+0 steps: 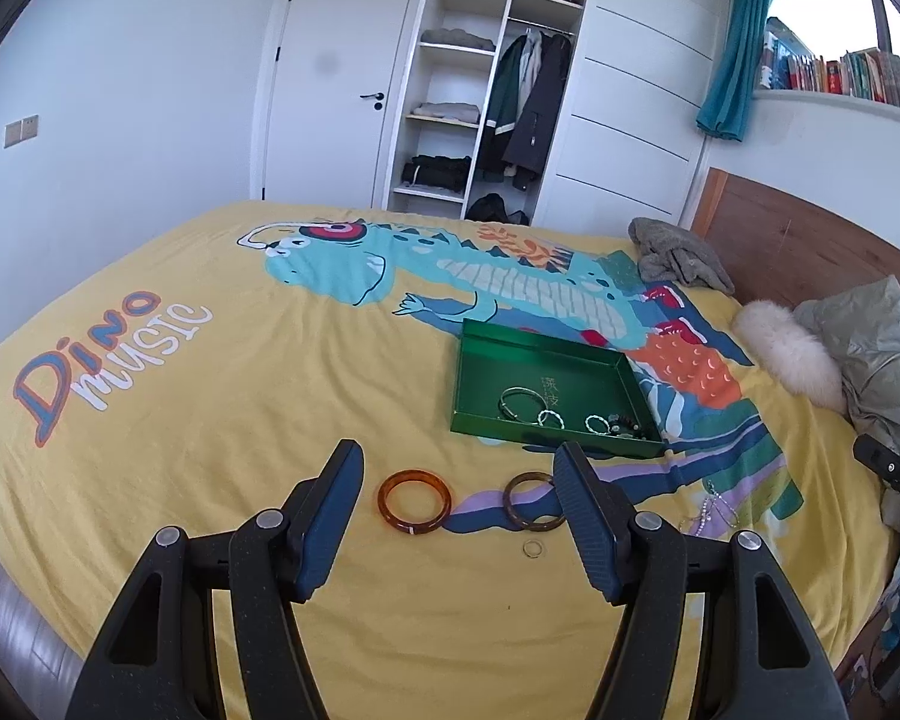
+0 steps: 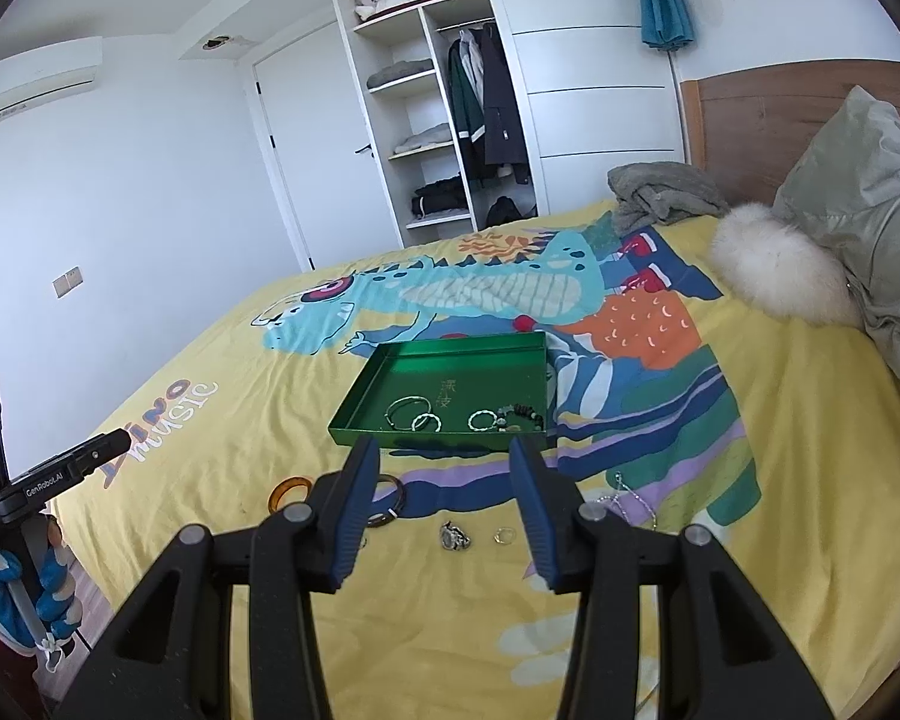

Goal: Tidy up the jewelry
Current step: 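Withdraw both open tools from the tray and hold above the bed, then move the left tool to the small silver ring while the right tool approaches the rhinestone necklace, then close the left tool on the silver ring while the right tool grasps the rhinestone necklace, then lift and carry the ring and necklace with both tools toward the green tray, then lower into the tray and open the left tool while the right tool releases the necklace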

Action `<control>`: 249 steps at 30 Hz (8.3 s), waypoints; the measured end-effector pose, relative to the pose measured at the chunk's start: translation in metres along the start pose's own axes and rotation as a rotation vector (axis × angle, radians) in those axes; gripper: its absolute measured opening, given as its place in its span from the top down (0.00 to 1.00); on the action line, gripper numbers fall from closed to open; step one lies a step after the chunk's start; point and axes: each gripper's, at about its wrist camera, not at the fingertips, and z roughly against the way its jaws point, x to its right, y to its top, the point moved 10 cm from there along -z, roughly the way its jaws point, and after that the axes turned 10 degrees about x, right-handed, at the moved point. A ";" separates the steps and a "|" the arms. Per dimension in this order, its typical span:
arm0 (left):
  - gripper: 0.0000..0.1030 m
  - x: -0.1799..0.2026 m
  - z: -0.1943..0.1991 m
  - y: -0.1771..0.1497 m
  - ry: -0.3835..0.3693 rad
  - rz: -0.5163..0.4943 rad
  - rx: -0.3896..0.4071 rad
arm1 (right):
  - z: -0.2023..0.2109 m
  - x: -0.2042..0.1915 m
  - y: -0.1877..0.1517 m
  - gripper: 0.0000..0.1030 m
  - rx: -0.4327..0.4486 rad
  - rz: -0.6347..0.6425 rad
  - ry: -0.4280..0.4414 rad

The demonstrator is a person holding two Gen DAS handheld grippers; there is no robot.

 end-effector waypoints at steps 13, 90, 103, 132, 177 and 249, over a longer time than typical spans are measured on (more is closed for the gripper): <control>0.37 0.000 -0.008 0.002 -0.009 -0.018 -0.007 | -0.011 0.002 -0.003 0.58 0.002 -0.013 -0.003; 0.44 0.064 -0.177 -0.181 -0.097 -0.201 -0.307 | -0.183 0.167 -0.153 0.46 -0.317 -0.091 -0.134; 0.55 0.080 -0.194 -0.190 -0.122 -0.261 -0.323 | -0.198 0.172 -0.167 0.48 -0.355 -0.086 -0.122; 0.81 0.094 -0.176 -0.196 -0.180 -0.278 -0.330 | -0.155 0.171 -0.159 0.94 -0.288 -0.145 -0.030; 0.81 0.085 -0.025 -0.056 -0.240 -0.169 -0.002 | 0.012 0.002 -0.042 0.95 -0.016 0.047 0.094; 0.81 0.060 -0.430 -0.049 0.102 -0.223 -0.361 | -0.410 0.092 -0.073 0.94 -0.411 0.105 -0.021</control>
